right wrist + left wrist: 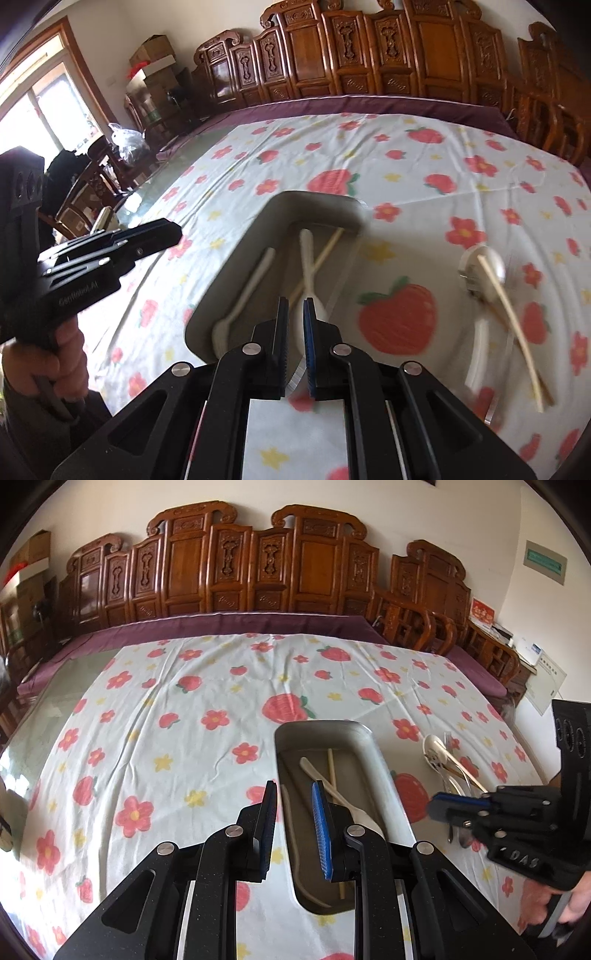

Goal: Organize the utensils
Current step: 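Release the white fork into the grey tray with the right tool, then reach into the utensil pile and grasp a light bamboo chopstick with the right tool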

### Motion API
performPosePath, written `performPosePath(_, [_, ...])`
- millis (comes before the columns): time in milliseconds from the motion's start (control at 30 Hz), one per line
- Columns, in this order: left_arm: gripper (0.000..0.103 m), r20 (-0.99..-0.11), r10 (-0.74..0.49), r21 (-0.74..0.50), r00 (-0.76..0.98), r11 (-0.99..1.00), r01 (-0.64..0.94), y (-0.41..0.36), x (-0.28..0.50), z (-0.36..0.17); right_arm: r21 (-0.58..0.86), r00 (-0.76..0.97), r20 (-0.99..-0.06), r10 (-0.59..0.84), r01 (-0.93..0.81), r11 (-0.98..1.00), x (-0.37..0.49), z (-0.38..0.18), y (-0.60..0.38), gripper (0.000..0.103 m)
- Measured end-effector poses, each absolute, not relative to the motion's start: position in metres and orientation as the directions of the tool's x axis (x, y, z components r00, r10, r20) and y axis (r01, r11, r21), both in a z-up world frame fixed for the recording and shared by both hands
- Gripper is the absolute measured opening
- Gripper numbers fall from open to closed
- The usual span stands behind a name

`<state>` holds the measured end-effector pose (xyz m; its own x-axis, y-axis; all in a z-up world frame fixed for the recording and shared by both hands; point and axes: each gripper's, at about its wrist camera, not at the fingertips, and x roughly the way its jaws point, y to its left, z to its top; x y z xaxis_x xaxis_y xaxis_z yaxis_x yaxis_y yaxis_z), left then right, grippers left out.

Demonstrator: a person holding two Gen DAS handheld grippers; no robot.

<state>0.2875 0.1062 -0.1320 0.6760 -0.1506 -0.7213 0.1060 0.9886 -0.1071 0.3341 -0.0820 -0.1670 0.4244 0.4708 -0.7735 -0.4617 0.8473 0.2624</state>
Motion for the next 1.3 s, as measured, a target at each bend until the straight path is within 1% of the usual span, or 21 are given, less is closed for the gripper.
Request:
performPosePath(267, [0.018,-0.719,-0.172,-0.102,0.673,0.984,0.143,0.090,0.282,-0.132,0.202,0.480,-0.783,0.396,-0.405,0.892,0.317,-0.163,-0.146,0.011])
performPosePath(400, [0.019,-0.722,-0.185,-0.089,0.666,0.980,0.175,0.075,0.279,-0.135,0.141,0.498,-0.806,0.322,-0.366,0.920,0.309,-0.172,-0.184,0.011])
performPosePath(500, [0.030,-0.720,-0.197,-0.087,0.665,0.977,0.194,0.063,0.276,-0.136,0.099,0.505,-0.819,0.271,-0.341,0.935,0.306,-0.179,-0.204,0.011])
performPosePath(567, [0.031,-0.720,-0.204,-0.082,0.664,0.974,0.211,0.054,0.273,-0.138,0.071,0.511,-0.826,0.239,-0.326,0.943,0.306,-0.185,-0.216,0.011])
performPosePath(600, [0.034,-0.720,-0.207,-0.080,0.662,0.973,0.216,0.051,0.271,-0.139,0.064,0.511,-0.829,0.228,-0.319,0.946,0.306,-0.188,-0.221,0.013])
performPosePath(633, [0.039,-0.719,-0.212,-0.081,0.662,0.971,0.223,0.046,0.270,-0.140,0.061,0.510,-0.831,0.221,-0.312,0.948,0.306,-0.191,-0.226,0.018])
performPosePath(667, [0.040,-0.718,-0.216,-0.080,0.661,0.970,0.230,0.041,0.268,-0.141,0.057,0.510,-0.833,0.213,-0.304,0.951,0.307,-0.194,-0.232,0.019])
performPosePath(800, [0.050,-0.718,-0.232,-0.072,0.657,0.962,0.262,0.021,0.263,-0.145,0.032,0.507,-0.843,0.180,-0.287,0.957,0.311,-0.206,-0.244,0.019])
performPosePath(967, [0.052,-0.716,-0.246,-0.066,0.653,0.956,0.287,0.003,0.257,-0.150,0.013,0.496,-0.854,0.156,-0.280,0.960,0.328,-0.217,-0.249,0.019])
performPosePath(1000, [0.058,-0.716,-0.249,-0.068,0.652,0.955,0.289,0.001,0.257,-0.151,0.007,0.491,-0.858,0.149,-0.279,0.960,0.334,-0.220,-0.250,0.019])
performPosePath(1033, [0.066,-0.715,-0.254,-0.074,0.652,0.954,0.291,-0.002,0.256,-0.153,0.000,0.488,-0.862,0.141,-0.277,0.961,0.339,-0.222,-0.250,0.019])
performPosePath(1100, [0.071,-0.712,-0.261,-0.074,0.652,0.951,0.300,-0.006,0.253,-0.154,-0.006,0.478,-0.868,0.133,-0.277,0.961,0.351,-0.227,-0.250,0.019])
performPosePath(1233, [0.075,-0.715,-0.255,-0.057,0.651,0.949,0.309,-0.017,0.250,-0.159,-0.029,0.457,-0.883,0.109,-0.285,0.958,0.371,-0.234,-0.246,0.019])
performPosePath(1300, [0.075,-0.721,-0.255,-0.053,0.644,0.947,0.315,-0.021,0.250,-0.163,-0.035,0.440,-0.892,0.105,-0.297,0.954,0.378,-0.238,-0.243,0.019])
